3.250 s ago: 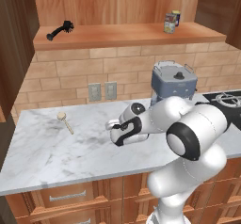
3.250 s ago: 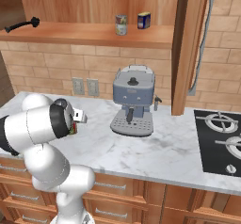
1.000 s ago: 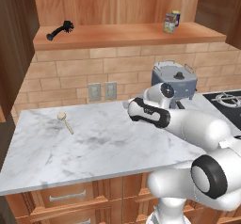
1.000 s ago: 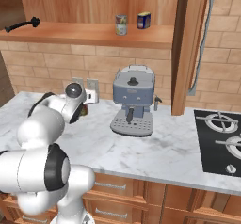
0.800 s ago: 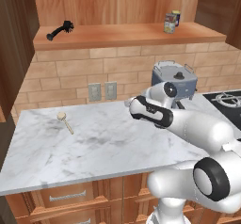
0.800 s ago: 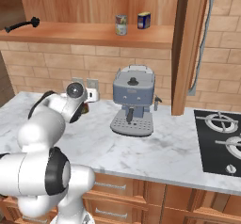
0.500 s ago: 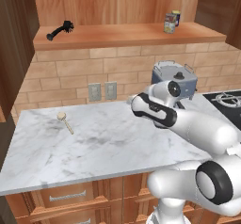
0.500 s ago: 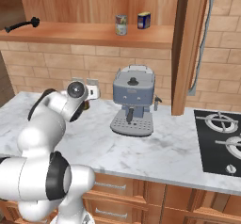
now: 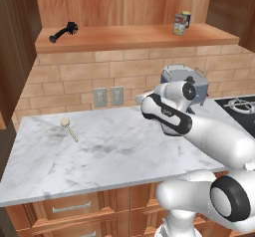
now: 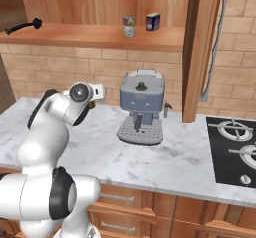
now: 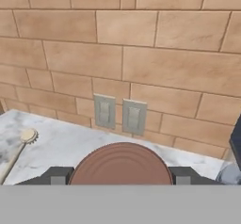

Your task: Pick the cans from the counter and place them in their designated side in the cabinet.

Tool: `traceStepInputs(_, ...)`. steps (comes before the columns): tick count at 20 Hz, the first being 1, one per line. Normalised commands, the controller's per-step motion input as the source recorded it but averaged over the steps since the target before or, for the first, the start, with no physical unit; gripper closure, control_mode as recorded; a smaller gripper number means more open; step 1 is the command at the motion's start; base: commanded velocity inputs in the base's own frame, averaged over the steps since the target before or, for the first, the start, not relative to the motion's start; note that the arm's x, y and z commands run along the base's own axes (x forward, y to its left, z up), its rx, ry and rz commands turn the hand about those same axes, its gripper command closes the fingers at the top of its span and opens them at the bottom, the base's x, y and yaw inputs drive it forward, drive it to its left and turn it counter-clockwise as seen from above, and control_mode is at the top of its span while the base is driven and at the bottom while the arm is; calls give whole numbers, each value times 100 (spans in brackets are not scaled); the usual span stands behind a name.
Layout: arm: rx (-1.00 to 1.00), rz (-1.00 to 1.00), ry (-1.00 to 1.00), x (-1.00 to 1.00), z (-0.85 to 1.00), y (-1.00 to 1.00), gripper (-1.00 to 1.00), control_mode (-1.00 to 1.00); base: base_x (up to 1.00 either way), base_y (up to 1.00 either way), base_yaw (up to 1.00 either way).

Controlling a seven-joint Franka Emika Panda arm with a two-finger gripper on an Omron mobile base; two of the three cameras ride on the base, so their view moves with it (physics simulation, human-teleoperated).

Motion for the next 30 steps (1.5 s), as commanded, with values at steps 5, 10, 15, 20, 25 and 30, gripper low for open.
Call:
traceStepInputs(5, 0, 1, -9, -10, 36, 0, 100, -100, 0, 0, 0)
traceStepInputs(10, 0, 0, 1, -23, 27, -1, 100, -100, 0, 0, 0)
traceStepInputs(15, 0, 0, 7, -36, 20, -2, 100, -100, 0, 0, 0)
traceStepInputs(20, 0, 0, 10, -37, 20, -1, 100, -100, 0, 0, 0)
traceStepInputs(25, 0, 0, 5, -32, 22, -3, 100, -100, 0, 0, 0)
traceStepInputs(30, 0, 0, 0, -36, 22, -7, 100, -100, 0, 0, 0)
